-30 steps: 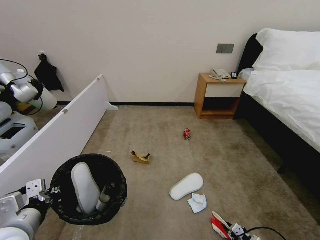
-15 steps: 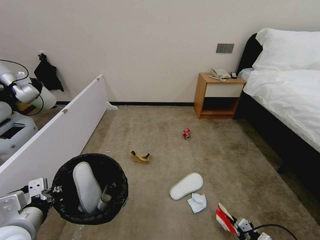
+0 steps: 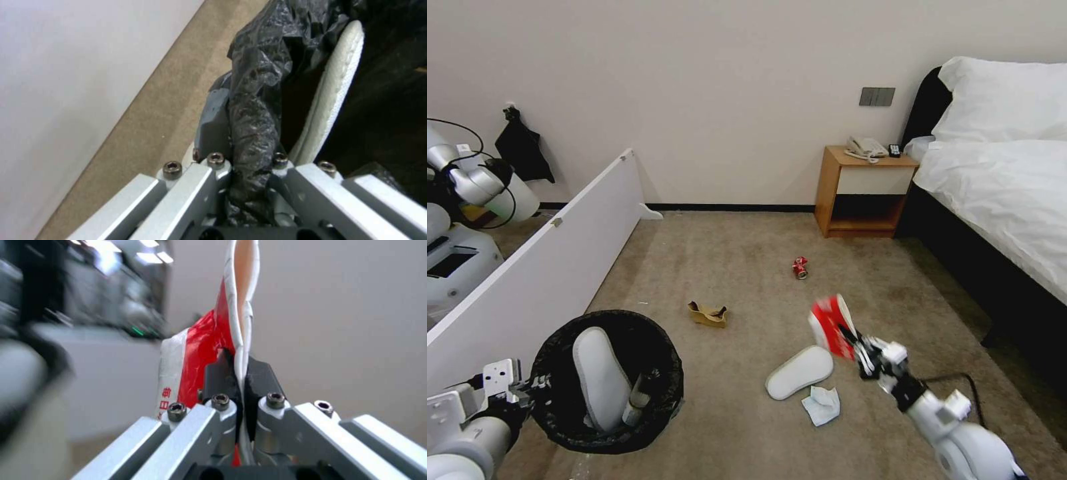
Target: Pick up the trash bin, then pick up the garbage from the floor and place it into the trash bin.
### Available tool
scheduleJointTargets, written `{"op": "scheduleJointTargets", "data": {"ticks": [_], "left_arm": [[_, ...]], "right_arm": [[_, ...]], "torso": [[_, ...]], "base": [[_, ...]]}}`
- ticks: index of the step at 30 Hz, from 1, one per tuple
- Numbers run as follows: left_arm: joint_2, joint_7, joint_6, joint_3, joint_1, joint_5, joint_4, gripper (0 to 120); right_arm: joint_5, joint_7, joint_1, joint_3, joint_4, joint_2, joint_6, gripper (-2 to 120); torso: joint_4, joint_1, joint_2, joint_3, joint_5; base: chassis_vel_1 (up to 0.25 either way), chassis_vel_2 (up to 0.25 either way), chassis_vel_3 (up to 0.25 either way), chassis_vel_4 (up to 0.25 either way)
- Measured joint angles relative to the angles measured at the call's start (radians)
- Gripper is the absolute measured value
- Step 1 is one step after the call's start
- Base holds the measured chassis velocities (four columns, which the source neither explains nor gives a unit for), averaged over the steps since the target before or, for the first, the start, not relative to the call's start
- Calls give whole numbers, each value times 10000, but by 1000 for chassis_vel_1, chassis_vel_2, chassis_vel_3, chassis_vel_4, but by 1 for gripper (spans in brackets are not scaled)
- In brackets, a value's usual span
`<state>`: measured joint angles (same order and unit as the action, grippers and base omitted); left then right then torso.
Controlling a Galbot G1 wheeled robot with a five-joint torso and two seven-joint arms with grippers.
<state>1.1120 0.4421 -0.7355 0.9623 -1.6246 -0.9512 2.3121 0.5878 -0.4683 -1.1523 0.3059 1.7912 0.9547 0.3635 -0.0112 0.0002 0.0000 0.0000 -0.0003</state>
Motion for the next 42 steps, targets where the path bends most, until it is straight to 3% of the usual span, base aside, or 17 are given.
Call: {"op": "scheduleJointTargets", "data": {"ticks": [3, 5, 7, 8, 10, 13, 26, 33, 42], "left_arm": [[37, -15, 0, -7, -29, 71, -69, 2], [41, -16, 0, -25, -32, 103, -73, 2], [36, -18, 0, -144, -18, 267, -74, 2], [36, -18, 0, -144, -18, 267, -74, 2], [8, -13, 0, -233, 4, 378, -32, 2], [-8, -17, 1, -258, -6, 430, -5, 2], [-31, -85, 0, -211, 32, 456, 89, 2], [-47, -72, 0, -213, 154, 485, 90, 2], [-85, -62, 0, -214, 182, 424, 155, 2]], "right_arm": [[941, -172, 1882, -1997, -15, 9, -222, 0], [1078, -183, 2245, -2372, -67, 58, -289, 0], [1767, 15, 4146, -4060, -318, 411, -716, 0], [1767, 15, 4146, -4060, -318, 411, -716, 0], [2322, 535, 5540, -5462, -502, 876, -1179, 0], [2553, 1160, 6506, -6563, -590, 1431, -1507, 0], [2934, 2864, 7734, -8977, -399, 2534, -2797, 0], [2805, 3738, 7614, -9558, -417, 2334, -3642, 0], [2656, 4013, 7030, -9568, -513, 1808, -4165, 0]], "torso": [[0, 0, 0, 0, -1], [1, 0, 0, 1, -1], [7, 0, -1, 1, 1], [7, 0, -1, 1, 1], [5, 1, -2, 1, 1], [-3, 0, -2, 1, -3], [1, 0, -1, 0, 0], [0, 0, -2, 0, 2], [-2, 0, -1, 0, 3]], "base": [[0, 0, 0, 0], [0, 0, 0, 0], [0, 0, 0, 0], [0, 0, 0, 0], [0, 0, 0, 0], [0, 0, 0, 0], [0, 0, 0, 0], [0, 0, 0, 0], [0, 0, 0, 0]]}}
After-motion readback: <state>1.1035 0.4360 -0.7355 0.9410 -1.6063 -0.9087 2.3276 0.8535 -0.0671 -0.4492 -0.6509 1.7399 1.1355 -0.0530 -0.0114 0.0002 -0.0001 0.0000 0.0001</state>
